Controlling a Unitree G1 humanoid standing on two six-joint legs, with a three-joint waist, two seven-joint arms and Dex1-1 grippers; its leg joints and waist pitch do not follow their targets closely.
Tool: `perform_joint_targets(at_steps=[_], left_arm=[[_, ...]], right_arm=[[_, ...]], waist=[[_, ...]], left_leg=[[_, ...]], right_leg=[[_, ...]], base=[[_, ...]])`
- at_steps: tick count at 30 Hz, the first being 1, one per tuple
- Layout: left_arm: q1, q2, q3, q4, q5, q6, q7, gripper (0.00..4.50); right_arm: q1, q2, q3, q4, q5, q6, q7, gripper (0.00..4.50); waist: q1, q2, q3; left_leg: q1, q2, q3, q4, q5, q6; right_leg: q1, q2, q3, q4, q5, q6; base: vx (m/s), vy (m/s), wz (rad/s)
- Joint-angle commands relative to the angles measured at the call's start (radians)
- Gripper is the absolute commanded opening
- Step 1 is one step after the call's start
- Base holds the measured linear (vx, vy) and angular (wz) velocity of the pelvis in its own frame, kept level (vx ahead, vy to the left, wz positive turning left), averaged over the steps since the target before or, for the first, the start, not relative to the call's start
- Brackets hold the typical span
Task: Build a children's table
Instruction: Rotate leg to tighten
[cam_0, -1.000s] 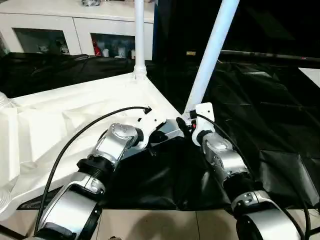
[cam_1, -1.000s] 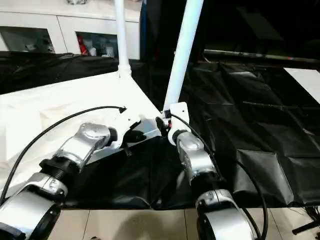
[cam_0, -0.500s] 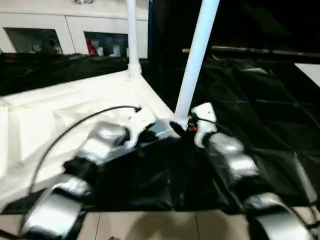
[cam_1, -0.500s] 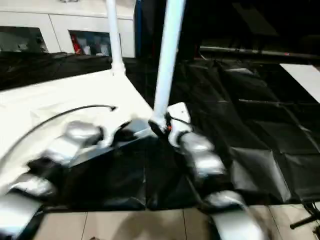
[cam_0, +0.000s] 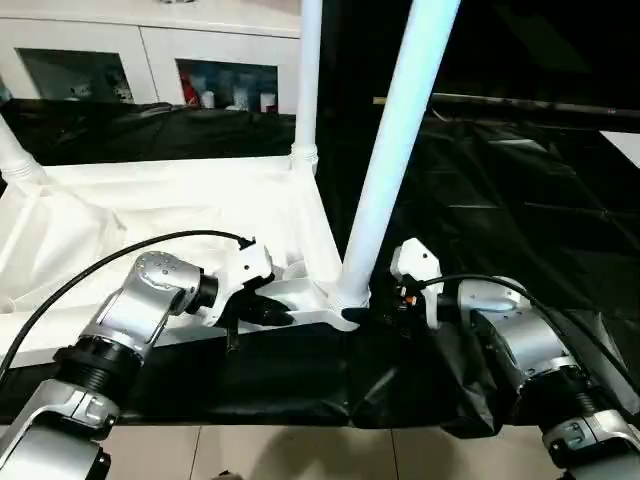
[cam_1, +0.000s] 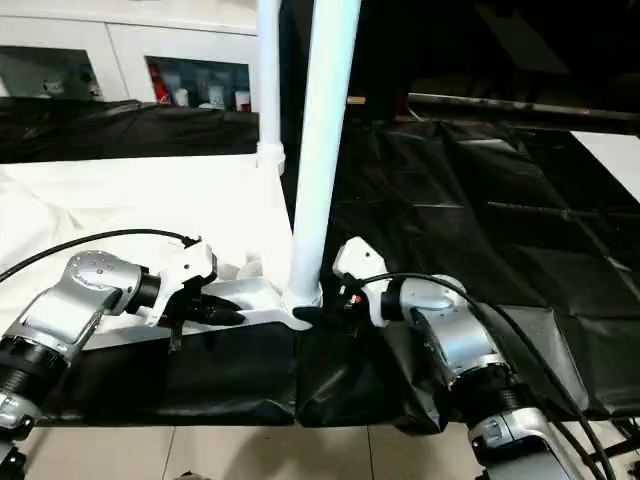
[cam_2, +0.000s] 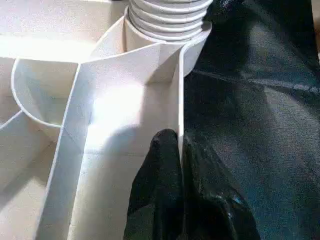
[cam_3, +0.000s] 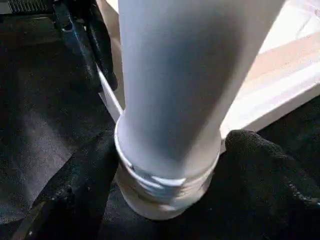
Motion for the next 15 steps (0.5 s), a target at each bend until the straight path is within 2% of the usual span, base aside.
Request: perform_joint_targets(at_steps=[1, 5, 11, 15], left_arm=[[0.017, -0.009, -0.038, -0.024, -0.014, 0.014, -0.049, 0.0], [0.022, -0.013, -0.035, -0.035, -0.013, 0.019, -0.042, 0.0], [0.026, -0.012, -0.035, -0.047, -0.014, 0.028, -0.035, 0.0], [0.027, -0.011, -0.034, -0.049, -0.014, 0.031, -0.032, 0.0]], right_arm=[[-0.002, 0.0, -0.015, -0.024, 0.007, 0.009, -0.002, 3.7], [0.005, 0.006, -0.013, -0.032, 0.017, 0.009, 0.011, 3.7], [0.013, 0.008, -0.008, -0.033, 0.024, 0.008, 0.022, 3.12], [0.017, 0.01, -0.008, -0.03, 0.02, 0.008, 0.024, 2.86]], waist=[[0.001, 0.005, -0.06], [0.004, 0.003, -0.061], [0.009, 0.003, -0.059], [0.01, 0.004, -0.061]], left_leg=[[0.015, 0.017, 0.004, -0.064, -0.267, 0.011], [0.014, 0.017, 0.006, -0.061, -0.236, 0.023], [0.016, 0.017, 0.005, -0.062, -0.255, 0.014], [0.015, 0.016, 0.005, -0.061, -0.243, 0.015]], right_leg=[[0.041, -0.044, 0.032, -0.068, -0.186, -0.216], [0.044, -0.044, 0.031, -0.063, -0.133, -0.231], [0.044, -0.046, 0.032, -0.067, -0.179, -0.217], [0.044, -0.044, 0.031, -0.064, -0.16, -0.218]], base=[[0.0, 0.0, 0.0], [0.0, 0.0, 0.0], [0.0, 0.0, 0.0], [0.0, 0.0, 0.0]])
